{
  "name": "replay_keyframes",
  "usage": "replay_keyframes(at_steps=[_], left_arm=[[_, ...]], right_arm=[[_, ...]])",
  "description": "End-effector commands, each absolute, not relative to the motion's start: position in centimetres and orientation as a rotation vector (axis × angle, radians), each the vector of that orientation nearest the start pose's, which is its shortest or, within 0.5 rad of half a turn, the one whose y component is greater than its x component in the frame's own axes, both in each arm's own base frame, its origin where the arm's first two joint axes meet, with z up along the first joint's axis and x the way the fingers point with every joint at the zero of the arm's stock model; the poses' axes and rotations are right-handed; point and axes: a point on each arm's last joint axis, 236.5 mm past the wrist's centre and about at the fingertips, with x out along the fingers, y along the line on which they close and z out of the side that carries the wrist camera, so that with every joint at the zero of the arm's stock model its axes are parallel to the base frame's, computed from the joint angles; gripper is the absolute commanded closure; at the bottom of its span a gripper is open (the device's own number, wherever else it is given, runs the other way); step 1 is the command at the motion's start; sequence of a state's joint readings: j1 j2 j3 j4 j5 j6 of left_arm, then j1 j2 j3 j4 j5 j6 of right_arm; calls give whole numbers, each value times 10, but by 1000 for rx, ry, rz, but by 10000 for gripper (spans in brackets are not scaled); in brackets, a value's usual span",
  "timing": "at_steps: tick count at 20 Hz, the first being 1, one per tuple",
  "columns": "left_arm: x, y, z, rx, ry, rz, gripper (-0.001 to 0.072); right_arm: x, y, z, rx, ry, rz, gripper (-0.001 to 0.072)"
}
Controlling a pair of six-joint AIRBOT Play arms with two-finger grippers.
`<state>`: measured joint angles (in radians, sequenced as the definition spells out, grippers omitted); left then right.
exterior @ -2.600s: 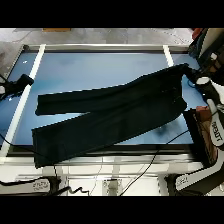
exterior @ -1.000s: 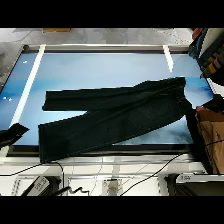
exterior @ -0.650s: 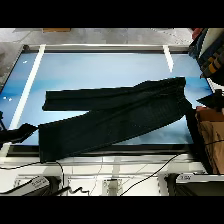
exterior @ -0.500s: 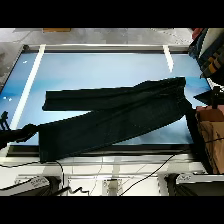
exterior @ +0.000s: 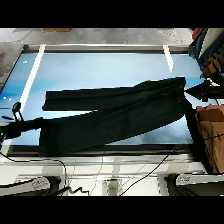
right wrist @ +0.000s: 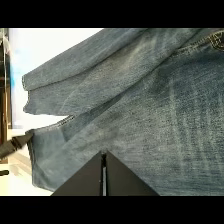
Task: Fold the clothes and pants, and hang the long-sleeved shirts on hangers.
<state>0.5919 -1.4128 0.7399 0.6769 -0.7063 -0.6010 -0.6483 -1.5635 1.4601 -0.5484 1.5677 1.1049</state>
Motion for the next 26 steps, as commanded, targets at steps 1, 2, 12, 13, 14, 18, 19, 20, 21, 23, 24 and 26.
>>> replay_keyframes(at_steps=[1, 2, 12, 13, 14, 18, 19, 20, 21, 23, 24, 26], left_arm=[[438, 126, -67, -340, 768, 100, 685], [456, 132, -52, -293, 716, 129, 685], [537, 156, -15, -339, 571, 190, 685], [539, 157, -12, -338, 565, 189, 685], [539, 155, -11, -340, 567, 181, 685], [530, 120, -19, -365, 655, 39, 237], [527, 113, -19, -377, 672, 8, 115], [523, 107, -15, -400, 682, -16, 113], [520, 104, -7, -422, 682, -31, 112], [512, 104, 17, -437, 662, -53, 111], [508, 107, 30, -434, 644, -57, 108], [496, 114, 56, -465, 619, -61, 43]], right_arm=[[421, -69, 91, 784, 1002, 499, 675], [419, -72, 85, 757, 1017, 489, 675], [395, -97, 65, 573, 998, 236, 676], [383, -95, 58, 562, 998, 198, 676], [369, -94, 47, 553, 1003, 151, 676], [325, -94, -10, 621, 980, -84, 418], [321, -97, -24, 665, 967, -145, 93], [318, -101, -36, 722, 962, -206, 110], [317, -106, -46, 763, 954, -255, 125], [324, -113, -56, 835, 921, -309, 124], [331, -118, -60, 878, 892, -331, 124], [345, -131, -70, 976, 825, -393, 125]])
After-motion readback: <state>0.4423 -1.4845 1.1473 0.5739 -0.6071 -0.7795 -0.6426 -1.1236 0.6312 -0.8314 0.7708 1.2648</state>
